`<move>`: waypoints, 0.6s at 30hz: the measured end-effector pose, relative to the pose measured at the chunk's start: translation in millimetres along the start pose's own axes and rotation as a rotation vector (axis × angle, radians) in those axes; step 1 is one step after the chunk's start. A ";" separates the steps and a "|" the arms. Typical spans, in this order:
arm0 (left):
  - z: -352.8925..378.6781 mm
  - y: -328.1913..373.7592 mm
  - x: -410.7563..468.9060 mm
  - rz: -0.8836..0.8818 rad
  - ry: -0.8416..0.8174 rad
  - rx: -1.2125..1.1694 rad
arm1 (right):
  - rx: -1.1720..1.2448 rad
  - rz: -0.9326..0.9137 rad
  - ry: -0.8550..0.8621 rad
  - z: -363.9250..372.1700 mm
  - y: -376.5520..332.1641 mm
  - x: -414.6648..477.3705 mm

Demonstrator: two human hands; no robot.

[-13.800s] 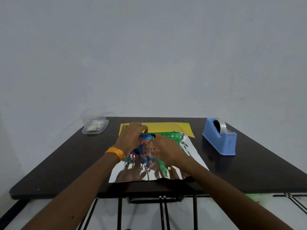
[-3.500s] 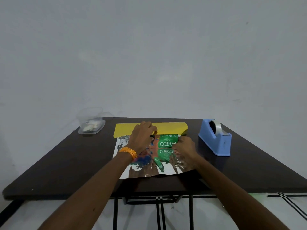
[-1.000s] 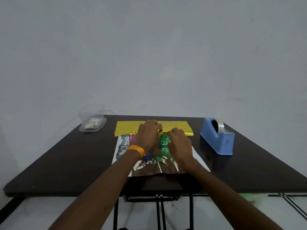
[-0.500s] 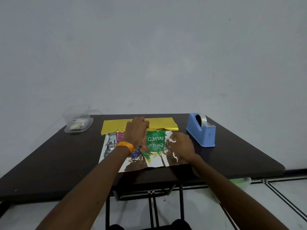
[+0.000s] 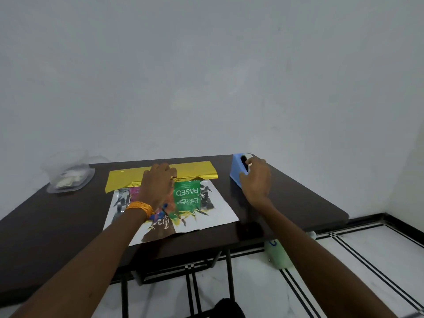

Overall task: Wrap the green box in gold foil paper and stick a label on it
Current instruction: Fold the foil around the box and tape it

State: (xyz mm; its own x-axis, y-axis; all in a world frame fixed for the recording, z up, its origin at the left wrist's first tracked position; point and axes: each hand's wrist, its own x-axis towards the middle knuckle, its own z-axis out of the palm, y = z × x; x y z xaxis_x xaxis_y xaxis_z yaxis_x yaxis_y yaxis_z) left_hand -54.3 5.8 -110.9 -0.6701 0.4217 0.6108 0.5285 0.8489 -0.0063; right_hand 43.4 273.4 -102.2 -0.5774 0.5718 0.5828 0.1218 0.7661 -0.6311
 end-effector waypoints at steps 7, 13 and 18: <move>-0.1 2.3 0.0 -0.005 -0.013 -0.021 | 0.008 0.255 -0.068 -0.1 37.5 18.8; -0.6 2.6 -1.2 -0.003 -0.006 -0.031 | 0.080 0.227 -0.057 17.1 35.4 14.5; -0.2 2.5 -0.4 -0.010 -0.021 -0.030 | 0.085 0.210 -0.120 33.3 29.6 9.1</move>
State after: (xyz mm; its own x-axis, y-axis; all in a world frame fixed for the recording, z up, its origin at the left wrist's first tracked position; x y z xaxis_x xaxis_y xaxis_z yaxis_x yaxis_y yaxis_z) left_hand -52.6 7.6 -111.0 -0.6858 0.4202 0.5942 0.5370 0.8433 0.0235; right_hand 14.9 291.4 -132.6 -0.6391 0.6729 0.3725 0.1834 0.6037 -0.7758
